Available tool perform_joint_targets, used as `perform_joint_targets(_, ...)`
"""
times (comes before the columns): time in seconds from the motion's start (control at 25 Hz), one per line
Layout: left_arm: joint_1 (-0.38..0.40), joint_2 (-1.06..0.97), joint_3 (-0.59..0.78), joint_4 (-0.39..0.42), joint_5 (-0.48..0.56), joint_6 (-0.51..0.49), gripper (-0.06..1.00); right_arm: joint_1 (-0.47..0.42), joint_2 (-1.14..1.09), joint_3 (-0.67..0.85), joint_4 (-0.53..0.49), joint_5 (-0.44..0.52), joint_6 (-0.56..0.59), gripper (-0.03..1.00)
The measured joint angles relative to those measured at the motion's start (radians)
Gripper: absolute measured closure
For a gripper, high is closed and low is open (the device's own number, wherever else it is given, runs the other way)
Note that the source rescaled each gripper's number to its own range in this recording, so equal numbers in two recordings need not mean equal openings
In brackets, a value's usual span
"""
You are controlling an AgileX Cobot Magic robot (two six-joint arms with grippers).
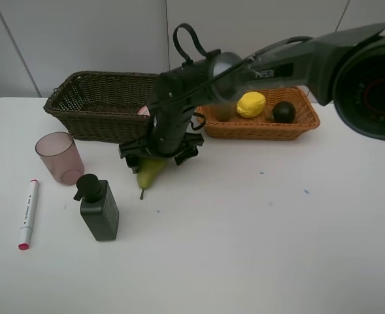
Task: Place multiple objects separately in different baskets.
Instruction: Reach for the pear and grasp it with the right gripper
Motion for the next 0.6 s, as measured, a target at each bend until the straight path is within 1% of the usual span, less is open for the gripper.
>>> perform_joint_targets(0.32, 0.0, 0.0, 0.0, 0.0, 0.0, 0.0, 0.05, -0.011, 0.0, 0.0, -0.005, -0.043, 0.0, -0.03)
perform_joint_targets(0.6, 0.0, 0.0, 0.0, 0.0, 0.0, 0.0, 0.05, -0.011, 0.0, 0.0, -0.005, -0.049, 0.0, -0.02)
